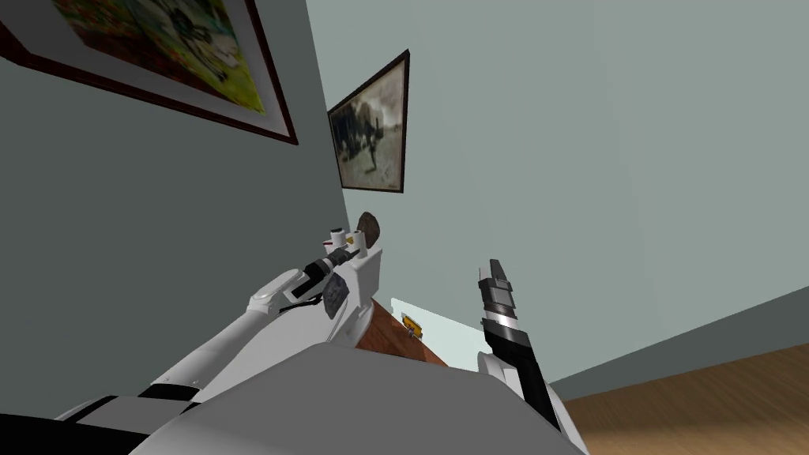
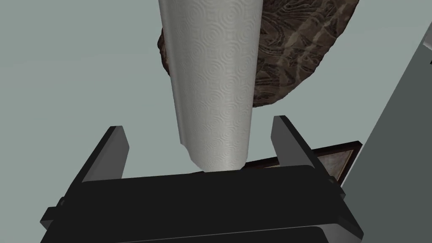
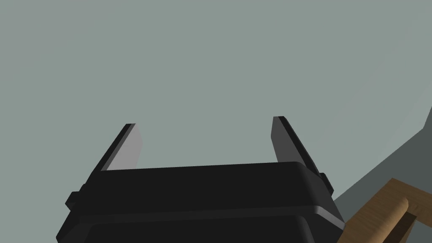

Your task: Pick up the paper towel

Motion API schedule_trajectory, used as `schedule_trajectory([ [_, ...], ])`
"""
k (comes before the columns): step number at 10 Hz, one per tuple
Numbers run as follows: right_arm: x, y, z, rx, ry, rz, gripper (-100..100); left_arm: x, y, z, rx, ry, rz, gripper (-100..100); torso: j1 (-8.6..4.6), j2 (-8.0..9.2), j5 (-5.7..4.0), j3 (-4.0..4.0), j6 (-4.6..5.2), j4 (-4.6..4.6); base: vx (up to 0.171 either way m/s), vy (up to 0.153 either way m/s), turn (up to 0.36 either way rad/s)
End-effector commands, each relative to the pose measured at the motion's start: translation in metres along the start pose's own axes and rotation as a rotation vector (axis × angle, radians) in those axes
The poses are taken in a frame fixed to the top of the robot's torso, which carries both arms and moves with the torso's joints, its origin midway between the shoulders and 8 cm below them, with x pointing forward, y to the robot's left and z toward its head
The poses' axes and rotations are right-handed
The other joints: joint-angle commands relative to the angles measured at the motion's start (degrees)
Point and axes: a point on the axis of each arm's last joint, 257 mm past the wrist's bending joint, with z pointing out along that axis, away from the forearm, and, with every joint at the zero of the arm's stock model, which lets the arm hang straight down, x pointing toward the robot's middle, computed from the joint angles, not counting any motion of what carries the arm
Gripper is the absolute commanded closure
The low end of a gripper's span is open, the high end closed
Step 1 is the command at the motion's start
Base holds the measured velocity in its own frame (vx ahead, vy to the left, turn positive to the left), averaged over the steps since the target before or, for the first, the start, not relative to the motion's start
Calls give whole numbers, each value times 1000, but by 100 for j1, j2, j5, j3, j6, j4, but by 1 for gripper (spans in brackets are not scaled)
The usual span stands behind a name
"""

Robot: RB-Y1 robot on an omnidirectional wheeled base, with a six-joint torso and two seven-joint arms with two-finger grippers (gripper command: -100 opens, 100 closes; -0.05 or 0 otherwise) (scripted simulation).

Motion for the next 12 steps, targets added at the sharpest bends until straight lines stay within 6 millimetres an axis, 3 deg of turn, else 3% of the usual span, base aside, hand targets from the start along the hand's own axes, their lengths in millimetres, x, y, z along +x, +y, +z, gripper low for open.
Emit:
schedule_trajectory([
  [1, 0, 0, 0, 0, 0, 0, 0, 0, 0, 0, 0, 0, 0, -100, 0, 0, 0, 0, 0, 0, 132, 0, -21],
  [2, 0, 0, 0, 0, 0, 0, 0, -1, 1, 0, -1, 0, 2, 0, 1, 31, 1, 14, -4, 3, 21, 0, 3],
  [3, 0, 0, 0, 0, 0, 0, 0, -1, 0, 0, 0, 0, 2, -100, 1, 67, 1, 36, -4, 12, 11, 0, -1],
  [4, 0, 0, 0, 0, 0, 0, 0, -1, 0, 1, 0, 0, 2, 100, 1, 82, 1, 45, -5, 16, 0, 0, 0],
  [8, 0, 0, 0, 0, 0, 0, 0, -1, 0, 0, 0, 0, 2, 100, 1, 84, 2, 46, -1, 16, 0, 0, 0],
  [9, 0, 0, 0, 0, 0, 0, 0, -1, 0, 0, 0, 0, 2, 0, 2, 83, 2, 46, -1, 16, 0, 0, 0],
  [10, 0, 0, 0, 0, 0, 0, 0, 6, 13, -7, -22, 29, 34, -100, 2, 83, 2, 45, -1, 16, -100, 38, -99],
  [12, 0, 0, 0, -1, 0, 0, 0, 12, 26, -15, -42, 57, 65, -100, 19, 139, 6, 77, -1, 27, -172, 33, -108],
])
